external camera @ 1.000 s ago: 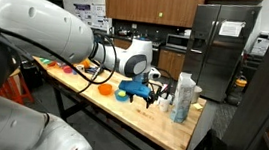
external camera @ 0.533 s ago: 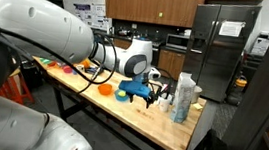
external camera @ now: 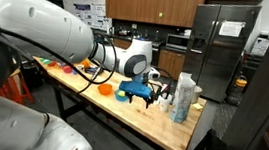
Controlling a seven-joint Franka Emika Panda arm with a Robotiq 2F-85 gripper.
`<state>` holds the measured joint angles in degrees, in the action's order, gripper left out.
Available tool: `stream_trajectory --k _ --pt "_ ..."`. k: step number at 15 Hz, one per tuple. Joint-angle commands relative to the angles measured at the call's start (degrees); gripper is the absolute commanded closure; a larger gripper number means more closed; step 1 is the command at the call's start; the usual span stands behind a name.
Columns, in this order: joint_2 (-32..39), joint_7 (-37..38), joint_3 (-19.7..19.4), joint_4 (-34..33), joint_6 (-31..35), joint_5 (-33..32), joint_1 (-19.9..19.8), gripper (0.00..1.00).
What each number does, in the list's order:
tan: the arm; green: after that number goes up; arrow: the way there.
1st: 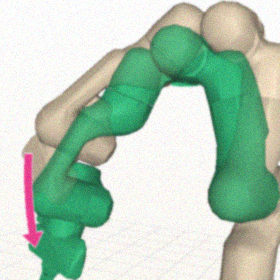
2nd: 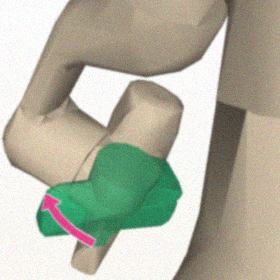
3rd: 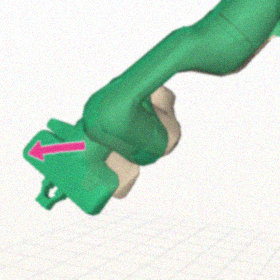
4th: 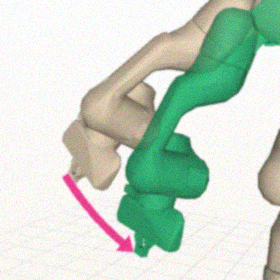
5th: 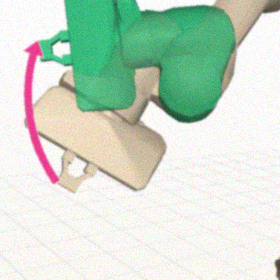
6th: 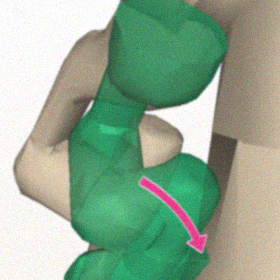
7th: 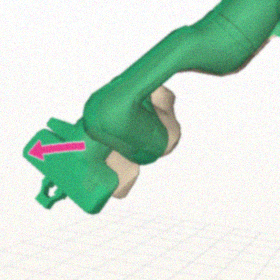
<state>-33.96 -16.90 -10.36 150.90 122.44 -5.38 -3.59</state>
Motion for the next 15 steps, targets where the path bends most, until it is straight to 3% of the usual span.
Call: stream_trajectory --k 1,7,8,15 --pt "-0.28 -9.35 -1.96 -0.63 -3.85 0.35 1.99 0.0" --pt "0.05 -27.71 -4.39 -1.84 -11.4 -1.34 3.87 0.0" --pt "0.02 -23.02 -2.86 -0.54 -8.95 -0.21 2.61 0.0" --pt "0.04 -27.34 -3.19 -0.89 -10.31 -0.19 2.69 0.0"
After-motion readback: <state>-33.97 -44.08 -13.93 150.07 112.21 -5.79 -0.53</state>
